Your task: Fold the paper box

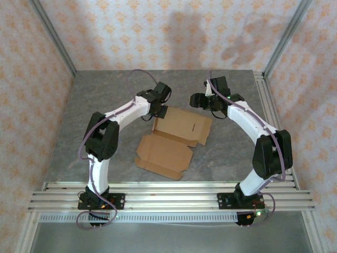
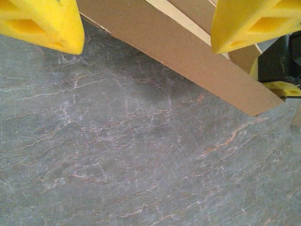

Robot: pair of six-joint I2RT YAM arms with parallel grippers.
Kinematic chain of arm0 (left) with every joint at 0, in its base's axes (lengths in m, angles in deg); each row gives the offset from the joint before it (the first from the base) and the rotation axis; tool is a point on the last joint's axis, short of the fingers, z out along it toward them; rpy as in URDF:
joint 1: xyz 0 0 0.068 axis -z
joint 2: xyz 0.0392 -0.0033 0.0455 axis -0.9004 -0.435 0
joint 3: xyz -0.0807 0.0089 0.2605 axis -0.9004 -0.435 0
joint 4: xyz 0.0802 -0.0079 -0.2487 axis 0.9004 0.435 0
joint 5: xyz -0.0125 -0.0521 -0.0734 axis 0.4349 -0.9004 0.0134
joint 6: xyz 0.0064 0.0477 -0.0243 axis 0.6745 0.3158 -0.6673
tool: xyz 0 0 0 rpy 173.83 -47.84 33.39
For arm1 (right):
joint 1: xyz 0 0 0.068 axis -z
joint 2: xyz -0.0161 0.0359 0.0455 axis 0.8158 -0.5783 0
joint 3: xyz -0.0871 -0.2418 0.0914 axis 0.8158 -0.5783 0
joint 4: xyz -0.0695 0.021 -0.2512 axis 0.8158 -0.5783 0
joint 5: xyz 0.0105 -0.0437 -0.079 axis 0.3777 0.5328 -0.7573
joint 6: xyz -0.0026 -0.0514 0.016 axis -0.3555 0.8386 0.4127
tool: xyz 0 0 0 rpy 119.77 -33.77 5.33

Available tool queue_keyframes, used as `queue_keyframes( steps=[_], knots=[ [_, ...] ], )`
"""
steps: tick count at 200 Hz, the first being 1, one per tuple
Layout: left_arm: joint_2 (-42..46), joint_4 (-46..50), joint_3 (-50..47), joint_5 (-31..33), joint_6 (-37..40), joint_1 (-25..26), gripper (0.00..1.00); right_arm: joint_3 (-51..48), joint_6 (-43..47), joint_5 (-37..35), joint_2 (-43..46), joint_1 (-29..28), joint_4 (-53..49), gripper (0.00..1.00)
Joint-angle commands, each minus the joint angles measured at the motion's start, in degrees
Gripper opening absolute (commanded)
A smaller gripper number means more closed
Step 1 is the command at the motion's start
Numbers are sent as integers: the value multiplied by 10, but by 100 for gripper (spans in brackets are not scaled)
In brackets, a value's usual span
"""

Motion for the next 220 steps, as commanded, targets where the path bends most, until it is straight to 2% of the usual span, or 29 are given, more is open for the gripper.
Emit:
queue_keyframes(
  steps=[1,94,159,220],
  knots=[
    [34,-37,-32,22,-9,0,0,-5,3,-16,22,3,9,71],
    [172,-418,-304,94,-11,4,0,-17,-9,-17,40,3,48,71],
    [189,-596,-424,165,26,41,0,-32,-23,-36,62,3,71,71],
    [187,-673,-476,184,34,54,0,-85,-99,-38,104,40,104,69]
  ],
)
